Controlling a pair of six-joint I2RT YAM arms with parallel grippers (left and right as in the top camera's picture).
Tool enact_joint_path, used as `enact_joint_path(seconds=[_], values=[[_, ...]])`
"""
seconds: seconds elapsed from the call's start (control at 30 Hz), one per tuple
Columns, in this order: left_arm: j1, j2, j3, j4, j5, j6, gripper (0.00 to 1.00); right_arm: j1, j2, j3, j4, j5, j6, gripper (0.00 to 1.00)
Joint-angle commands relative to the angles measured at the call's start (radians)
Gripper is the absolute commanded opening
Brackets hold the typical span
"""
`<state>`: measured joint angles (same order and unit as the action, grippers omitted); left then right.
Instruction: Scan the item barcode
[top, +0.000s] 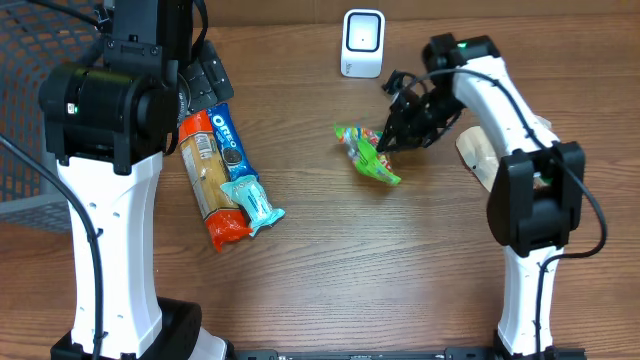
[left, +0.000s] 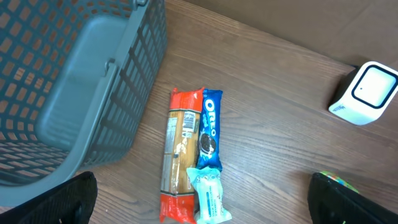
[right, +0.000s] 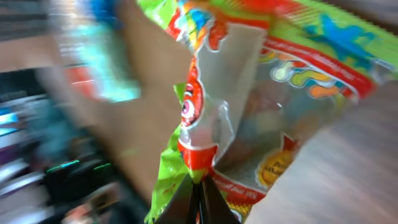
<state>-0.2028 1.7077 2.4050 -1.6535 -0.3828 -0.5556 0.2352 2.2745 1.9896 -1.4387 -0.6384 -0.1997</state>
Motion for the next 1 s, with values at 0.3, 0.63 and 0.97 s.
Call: enact_joint_path(seconds=[0.3, 0.63, 0.97], values=[[0.0, 0.007, -0.002, 0.001, -0.016, -0.021, 1.0, 0.158, -0.057, 0.0, -0.053, 0.488, 0.258, 0.28], [0.0, 0.007, -0.002, 0.001, -0.016, -0.021, 1.0, 0.183, -0.155, 0.002, -0.003, 0.547, 0.287, 0.41], [0.0, 0.007, -0.002, 0.001, -0.016, -0.021, 1.0, 0.305, -0.158, -0.074, 0.177, 0.814, 0.327, 0.52]])
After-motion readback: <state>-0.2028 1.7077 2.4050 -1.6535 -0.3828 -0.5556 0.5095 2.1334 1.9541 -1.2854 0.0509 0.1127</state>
